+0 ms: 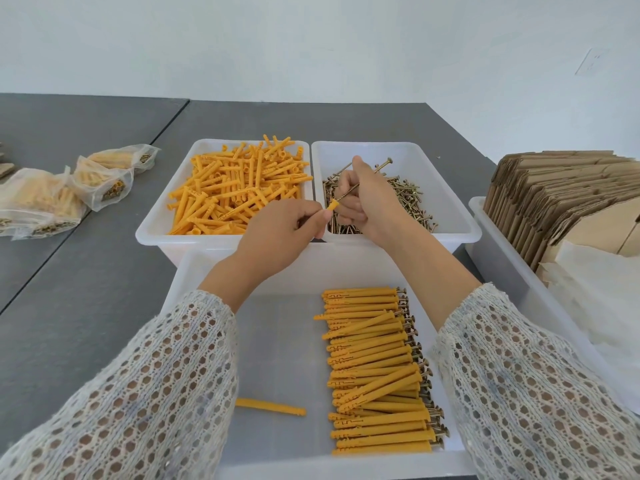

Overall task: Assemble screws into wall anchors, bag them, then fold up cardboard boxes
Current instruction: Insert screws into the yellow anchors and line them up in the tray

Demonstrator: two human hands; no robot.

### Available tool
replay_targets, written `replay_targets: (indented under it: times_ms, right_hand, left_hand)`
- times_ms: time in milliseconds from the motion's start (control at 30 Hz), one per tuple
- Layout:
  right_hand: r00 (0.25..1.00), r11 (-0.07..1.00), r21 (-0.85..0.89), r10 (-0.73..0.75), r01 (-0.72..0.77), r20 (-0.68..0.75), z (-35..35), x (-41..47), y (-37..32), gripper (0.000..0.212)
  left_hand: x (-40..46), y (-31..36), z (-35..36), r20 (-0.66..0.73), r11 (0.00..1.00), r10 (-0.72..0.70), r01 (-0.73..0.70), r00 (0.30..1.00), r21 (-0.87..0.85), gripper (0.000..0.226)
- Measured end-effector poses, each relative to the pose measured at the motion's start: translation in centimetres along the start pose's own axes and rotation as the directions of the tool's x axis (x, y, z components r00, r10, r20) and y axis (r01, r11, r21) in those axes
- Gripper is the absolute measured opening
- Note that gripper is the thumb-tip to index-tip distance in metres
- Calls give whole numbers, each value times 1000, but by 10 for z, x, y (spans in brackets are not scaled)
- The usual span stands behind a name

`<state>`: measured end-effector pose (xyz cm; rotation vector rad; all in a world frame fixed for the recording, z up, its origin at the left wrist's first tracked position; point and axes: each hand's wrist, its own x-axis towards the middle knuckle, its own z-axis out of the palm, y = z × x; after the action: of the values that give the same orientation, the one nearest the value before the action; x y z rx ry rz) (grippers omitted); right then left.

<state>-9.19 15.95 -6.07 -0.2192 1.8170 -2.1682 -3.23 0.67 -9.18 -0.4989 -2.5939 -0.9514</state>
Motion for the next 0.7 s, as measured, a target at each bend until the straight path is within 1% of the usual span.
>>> replay_targets:
  times_ms: [100,200,267,333,367,433,500,533,600,700]
  right_hand:
    - [999,988,-153,12,-6,37,0,0,3,56]
    - [996,932,-359,-17,47,86,-1,-1,4,54]
    - [986,864,-483,-82,144,147,4,-4,7,59]
    - [957,772,-569,-202,285,206,12,-7,11,58]
    - [942,744,-578,-256,335,217,16,-7,12,53]
    - [927,736,-564,-316,375,203,20,-6,14,43]
    - [920,736,-554,-334,389,203,22,-5,15,36]
    - [917,728,-558,-334,398,219,22,-5,16,34]
    - [911,715,-564,-325,413,256,21,-7,16,30]
    - [916,725,-563,-273,397,294,20,-12,12,26]
  left_hand:
    - [1,-2,0,3,1000,9,-9,1000,11,45]
    - [0,-2,1,-10,1000,-4,5,1000,14,40]
    - [0,1,0,-34,999,-25,24,999,-40,35]
    - [1,4,-2,-68,988,-53,42,996,-152,33]
    - [3,5,-4,-97,974,-69,47,993,-220,33]
    - [6,6,-9,-168,930,-135,66,976,-361,37]
    - [7,4,-14,-207,868,-216,91,954,-487,35]
    - [7,3,-16,-205,837,-243,99,948,-538,34]
    - [6,1,-18,-181,804,-264,112,948,-585,34]
    - [6,-3,-21,-136,788,-261,129,956,-603,31]
